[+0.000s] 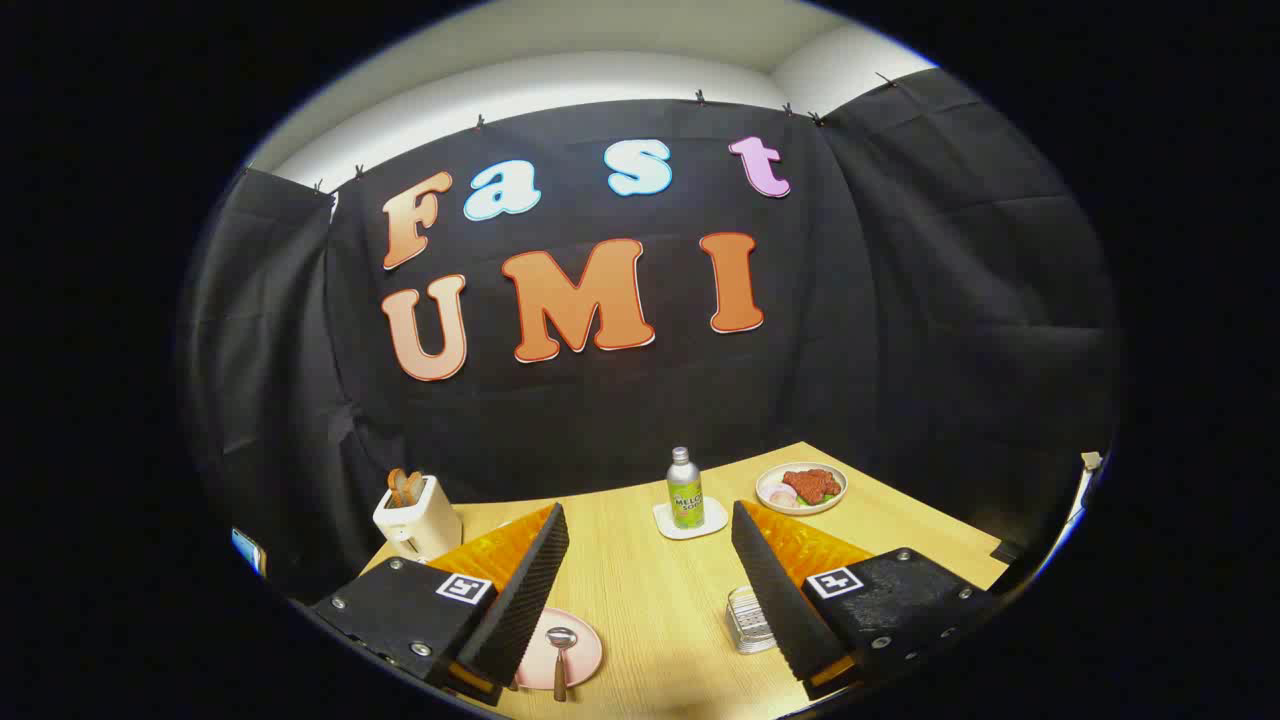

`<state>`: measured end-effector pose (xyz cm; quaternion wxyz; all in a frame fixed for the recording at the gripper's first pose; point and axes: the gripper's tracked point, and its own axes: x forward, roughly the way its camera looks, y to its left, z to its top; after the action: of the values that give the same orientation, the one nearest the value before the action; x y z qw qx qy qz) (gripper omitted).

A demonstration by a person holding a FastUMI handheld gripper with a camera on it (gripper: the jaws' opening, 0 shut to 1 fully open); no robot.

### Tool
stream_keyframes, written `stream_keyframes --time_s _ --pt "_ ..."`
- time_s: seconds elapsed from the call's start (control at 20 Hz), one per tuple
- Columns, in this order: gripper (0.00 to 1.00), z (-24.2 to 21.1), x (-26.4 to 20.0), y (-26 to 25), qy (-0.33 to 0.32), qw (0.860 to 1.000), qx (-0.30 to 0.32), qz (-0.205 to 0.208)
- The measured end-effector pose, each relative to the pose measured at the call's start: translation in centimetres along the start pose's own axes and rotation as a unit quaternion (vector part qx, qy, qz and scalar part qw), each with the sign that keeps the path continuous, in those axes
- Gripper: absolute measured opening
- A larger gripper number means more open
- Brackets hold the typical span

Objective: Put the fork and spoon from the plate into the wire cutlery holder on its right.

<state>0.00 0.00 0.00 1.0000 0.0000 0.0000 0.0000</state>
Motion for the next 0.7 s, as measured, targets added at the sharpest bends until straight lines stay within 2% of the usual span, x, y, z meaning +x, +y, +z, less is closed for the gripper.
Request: stream_keyframes --time_s 0.45,0.7 --pt "0.98 -0.9 0.4 2.0 0.017 1.000 0.000 0.017" --pt "0.98 -1.5 0.5 1.9 0.025 1.000 -0.014 0.012"
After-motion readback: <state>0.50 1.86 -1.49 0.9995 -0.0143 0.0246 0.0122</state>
